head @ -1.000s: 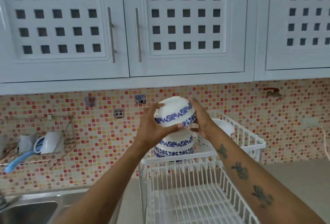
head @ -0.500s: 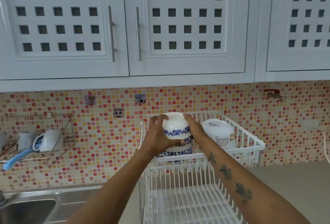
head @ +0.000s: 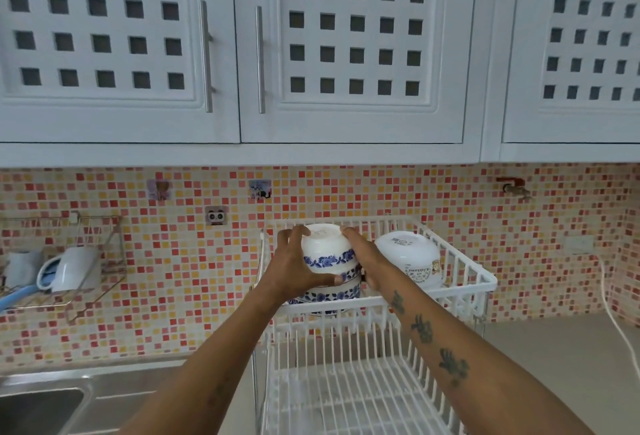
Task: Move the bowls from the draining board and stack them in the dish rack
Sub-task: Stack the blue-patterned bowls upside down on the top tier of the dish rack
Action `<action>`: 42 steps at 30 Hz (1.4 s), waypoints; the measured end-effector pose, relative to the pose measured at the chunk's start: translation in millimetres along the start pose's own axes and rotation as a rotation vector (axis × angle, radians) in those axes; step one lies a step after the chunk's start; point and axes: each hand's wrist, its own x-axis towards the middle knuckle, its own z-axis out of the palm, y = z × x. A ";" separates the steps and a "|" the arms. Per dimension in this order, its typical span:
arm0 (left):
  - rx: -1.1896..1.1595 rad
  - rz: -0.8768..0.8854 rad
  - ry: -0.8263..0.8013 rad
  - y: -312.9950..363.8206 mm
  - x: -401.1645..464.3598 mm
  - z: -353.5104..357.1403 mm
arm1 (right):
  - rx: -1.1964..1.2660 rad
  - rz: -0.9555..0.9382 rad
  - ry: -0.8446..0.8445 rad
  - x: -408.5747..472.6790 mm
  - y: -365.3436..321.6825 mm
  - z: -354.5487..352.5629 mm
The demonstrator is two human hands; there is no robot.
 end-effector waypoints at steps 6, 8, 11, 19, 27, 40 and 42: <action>-0.002 -0.026 -0.012 -0.9 -0.2 1.1 | -0.009 0.000 0.001 -2.2 2.3 2.0; -0.008 -0.039 -0.015 -2.7 0.2 2.8 | -0.022 0.004 0.001 -2.5 2.6 2.9; -0.035 -0.068 -0.036 -6.6 1.6 6.2 | -0.076 -0.006 -0.006 -1.0 4.2 3.3; -0.023 -0.148 -0.136 -14.4 5.2 11.2 | -0.160 -0.042 -0.038 -6.7 1.8 0.7; -0.023 -0.266 -0.236 3.2 3.3 -2.3 | -0.228 -0.009 0.017 -20.9 -6.7 9.8; 0.094 -0.176 -0.406 48.6 -61.8 -75.6 | -0.651 -0.105 0.280 -83.6 -24.1 19.8; 0.138 -0.172 -0.376 53.9 -80.7 -91.0 | -0.718 -0.160 0.295 -96.3 -24.3 21.9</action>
